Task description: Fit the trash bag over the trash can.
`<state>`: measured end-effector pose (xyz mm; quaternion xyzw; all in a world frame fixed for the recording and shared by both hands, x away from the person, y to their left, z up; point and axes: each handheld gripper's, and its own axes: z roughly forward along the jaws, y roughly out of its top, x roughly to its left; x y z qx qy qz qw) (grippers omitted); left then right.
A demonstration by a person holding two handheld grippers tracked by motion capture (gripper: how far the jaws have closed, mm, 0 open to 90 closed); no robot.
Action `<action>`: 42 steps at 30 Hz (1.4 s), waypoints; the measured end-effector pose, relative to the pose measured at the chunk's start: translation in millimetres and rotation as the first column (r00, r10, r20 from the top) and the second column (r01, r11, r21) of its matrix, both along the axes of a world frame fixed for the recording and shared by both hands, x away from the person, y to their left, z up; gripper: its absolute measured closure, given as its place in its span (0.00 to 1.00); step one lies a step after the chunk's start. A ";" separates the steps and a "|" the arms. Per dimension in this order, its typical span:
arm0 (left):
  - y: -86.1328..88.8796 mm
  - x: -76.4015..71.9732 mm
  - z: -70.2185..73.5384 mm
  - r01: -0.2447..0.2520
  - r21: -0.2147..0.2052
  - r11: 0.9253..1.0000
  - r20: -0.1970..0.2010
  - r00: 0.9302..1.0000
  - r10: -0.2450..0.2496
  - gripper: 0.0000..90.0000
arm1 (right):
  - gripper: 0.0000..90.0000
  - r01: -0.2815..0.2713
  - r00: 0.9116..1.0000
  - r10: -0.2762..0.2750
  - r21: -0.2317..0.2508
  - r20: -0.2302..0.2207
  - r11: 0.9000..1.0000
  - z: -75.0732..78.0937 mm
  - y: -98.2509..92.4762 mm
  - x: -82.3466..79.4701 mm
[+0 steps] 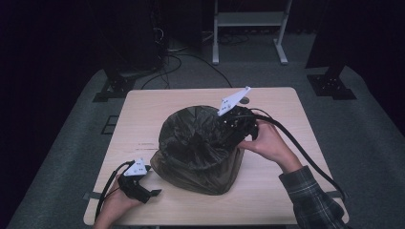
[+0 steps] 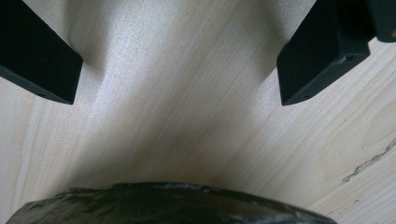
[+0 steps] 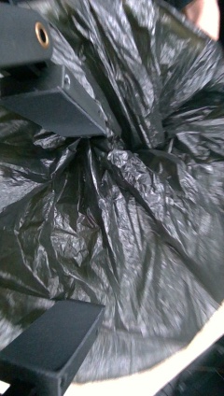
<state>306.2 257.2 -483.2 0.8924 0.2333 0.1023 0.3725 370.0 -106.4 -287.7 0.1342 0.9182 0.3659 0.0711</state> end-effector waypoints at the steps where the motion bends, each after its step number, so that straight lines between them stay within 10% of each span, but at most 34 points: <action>1: 0.0 0.0 0.0 0.000 0.000 1.000 0.000 1.000 0.000 0.00 | 0.11 -0.003 1.000 0.002 -0.009 -0.011 1.000 -3.1 2.5 1.6; 18: 0.0 0.0 0.0 0.000 -0.001 1.000 0.000 1.000 0.000 0.00 | 0.12 -0.038 0.994 0.019 -0.183 -0.103 0.982 -24.2 15.8 2.7; 30: 0.0 0.0 0.0 0.000 0.000 1.000 0.000 1.000 0.000 0.00 | 0.11 0.003 1.000 -0.005 -0.080 -0.029 0.997 13.4 7.6 0.3; 42: 0.0 0.0 0.0 0.000 0.000 1.000 0.000 1.000 0.000 0.00 | 0.11 -0.016 1.000 0.017 -0.049 0.014 0.999 25.4 59.4 7.7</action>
